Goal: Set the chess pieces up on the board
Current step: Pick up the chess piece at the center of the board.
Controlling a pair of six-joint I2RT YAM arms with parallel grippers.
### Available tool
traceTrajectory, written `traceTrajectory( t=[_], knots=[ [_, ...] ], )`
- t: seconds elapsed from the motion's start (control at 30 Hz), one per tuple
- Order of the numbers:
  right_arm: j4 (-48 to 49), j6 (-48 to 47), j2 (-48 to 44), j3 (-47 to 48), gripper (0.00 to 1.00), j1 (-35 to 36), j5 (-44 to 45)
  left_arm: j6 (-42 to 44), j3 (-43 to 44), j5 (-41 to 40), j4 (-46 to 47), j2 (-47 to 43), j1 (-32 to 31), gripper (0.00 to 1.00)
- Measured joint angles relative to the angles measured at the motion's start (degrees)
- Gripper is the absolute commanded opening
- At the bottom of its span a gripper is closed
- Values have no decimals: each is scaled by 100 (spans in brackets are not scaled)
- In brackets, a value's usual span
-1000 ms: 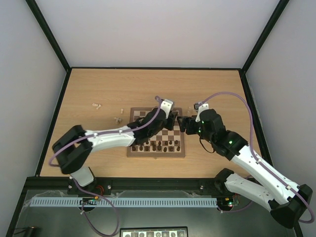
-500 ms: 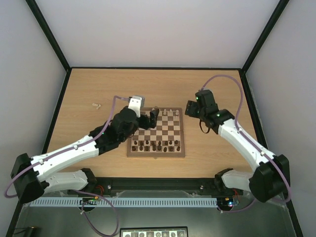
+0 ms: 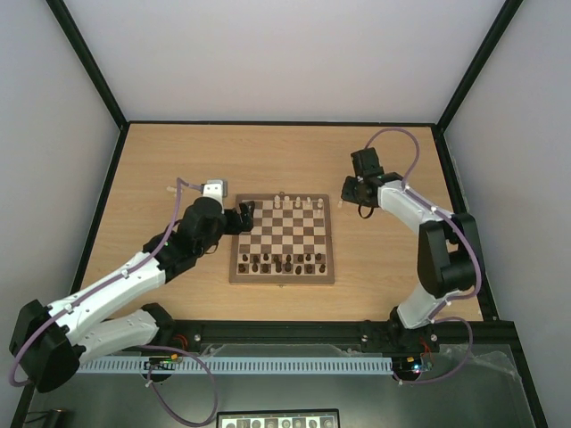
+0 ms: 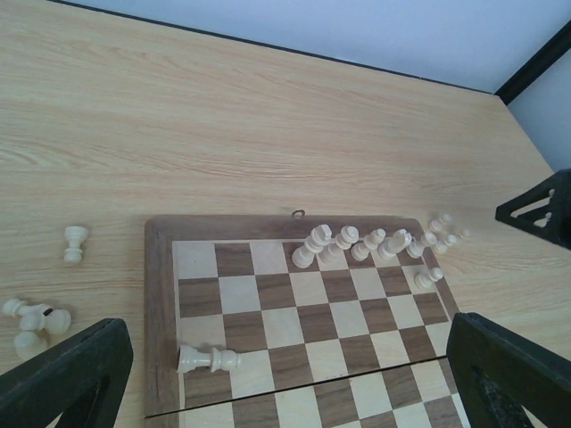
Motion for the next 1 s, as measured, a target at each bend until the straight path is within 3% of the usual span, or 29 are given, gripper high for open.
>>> traceTrajectory(
  t=[0.2,0.47,1.0],
  knots=[
    [11,-7,533,256,30,-26,15,-48,-20,251,42,-50,166,99],
    [68,-24,1003,393,29,-26,79,-61,-20,404,92,-28,168,100],
    [98,-81,1152,393,25,-85,219,-76,-39,461,133,-33,173,100]
  ],
)
